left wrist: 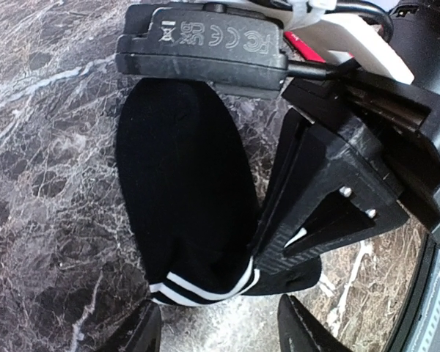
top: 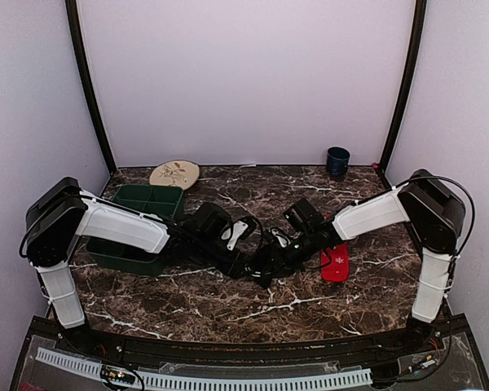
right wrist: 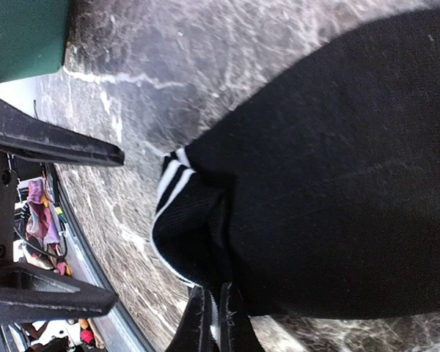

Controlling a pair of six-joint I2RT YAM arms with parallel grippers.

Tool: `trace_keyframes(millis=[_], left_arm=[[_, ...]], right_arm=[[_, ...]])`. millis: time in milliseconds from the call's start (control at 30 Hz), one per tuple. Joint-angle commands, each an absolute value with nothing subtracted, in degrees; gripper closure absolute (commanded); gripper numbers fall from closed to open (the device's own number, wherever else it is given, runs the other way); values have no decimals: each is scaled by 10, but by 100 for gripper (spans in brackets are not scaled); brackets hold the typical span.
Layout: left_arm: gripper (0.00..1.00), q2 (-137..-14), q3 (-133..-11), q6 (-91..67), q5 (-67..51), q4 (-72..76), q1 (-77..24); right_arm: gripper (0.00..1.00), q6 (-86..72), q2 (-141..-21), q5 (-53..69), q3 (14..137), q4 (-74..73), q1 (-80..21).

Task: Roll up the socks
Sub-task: Roll the sock at the center of the board.

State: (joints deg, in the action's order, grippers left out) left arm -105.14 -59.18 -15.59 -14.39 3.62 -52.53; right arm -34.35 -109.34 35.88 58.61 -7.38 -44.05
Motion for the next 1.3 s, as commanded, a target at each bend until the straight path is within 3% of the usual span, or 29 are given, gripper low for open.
trace_keyframes(millis=[0, 900, 1267], left_arm=[[43, -1059, -610, -149, -125, 26, -530], [49, -1104, -648, -176, -68, -6, -547], [62, -1128, -661, -194, -40, -16, -549]], right_arm=[[100, -326, -1105, 371, 601, -96, -430], [100, -300, -1123, 379, 627, -124, -427], [100, -287, -1125, 375, 632, -144, -427]])
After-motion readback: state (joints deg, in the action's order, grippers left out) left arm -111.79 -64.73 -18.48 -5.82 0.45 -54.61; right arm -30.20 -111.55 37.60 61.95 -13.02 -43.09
